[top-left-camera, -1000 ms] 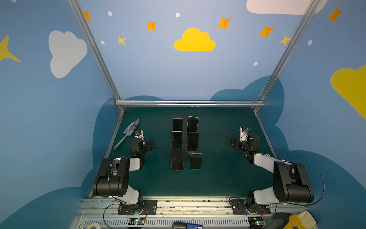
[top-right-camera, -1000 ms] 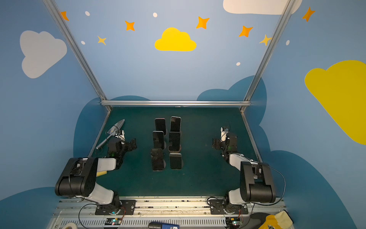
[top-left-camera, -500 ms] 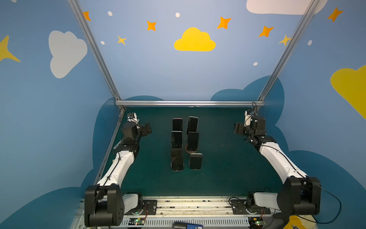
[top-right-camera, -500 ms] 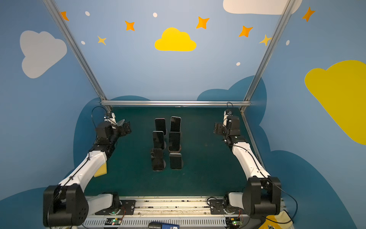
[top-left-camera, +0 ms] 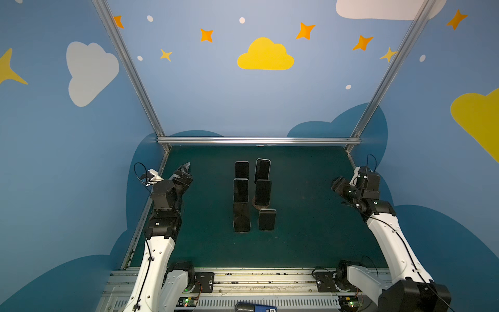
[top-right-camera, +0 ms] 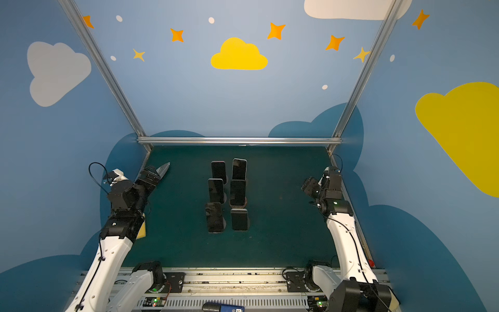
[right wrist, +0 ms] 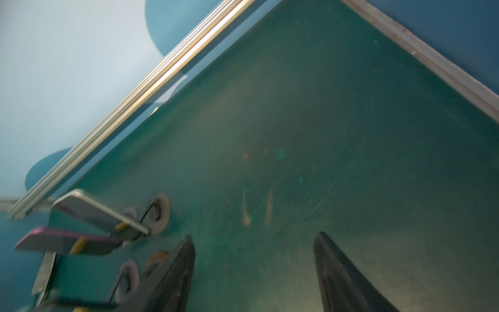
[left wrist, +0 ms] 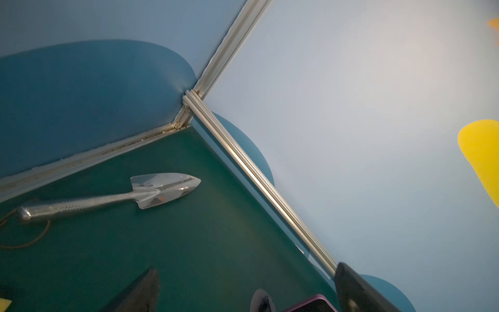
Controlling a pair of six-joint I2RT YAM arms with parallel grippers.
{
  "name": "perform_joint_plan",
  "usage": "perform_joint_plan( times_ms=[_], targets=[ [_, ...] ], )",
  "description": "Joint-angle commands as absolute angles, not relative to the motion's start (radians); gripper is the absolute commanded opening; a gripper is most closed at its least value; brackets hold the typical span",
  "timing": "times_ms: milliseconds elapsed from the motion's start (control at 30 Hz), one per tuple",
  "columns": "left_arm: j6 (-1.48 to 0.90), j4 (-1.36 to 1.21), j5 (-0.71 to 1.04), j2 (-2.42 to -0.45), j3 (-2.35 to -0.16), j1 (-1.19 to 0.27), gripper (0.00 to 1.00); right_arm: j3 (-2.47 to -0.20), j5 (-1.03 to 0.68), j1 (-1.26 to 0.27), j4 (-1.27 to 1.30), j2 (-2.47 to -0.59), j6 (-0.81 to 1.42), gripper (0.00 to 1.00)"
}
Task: Remove the phone from the phone stand
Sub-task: 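Raise both arms and swing the right gripper toward the nearest phone stands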
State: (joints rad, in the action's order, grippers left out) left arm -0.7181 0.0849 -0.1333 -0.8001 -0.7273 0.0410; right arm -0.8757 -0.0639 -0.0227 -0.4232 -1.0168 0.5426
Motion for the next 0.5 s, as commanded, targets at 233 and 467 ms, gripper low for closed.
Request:
perform_joint_plan(
  times_ms=[233,467],
  targets=[
    [-0.779,0.186,-0.140,-0.778,-0.761,-0.009,1.00,-0.765,0.202,-0.389,-0.565,-0.675,0.622,0.82],
    [-0.748,0.118,0.027,-0.817,-0.749,-0.051,1.00,-0.726,0.288,-0.611,-0.531,-0.620,0.705,0.83]
  ],
)
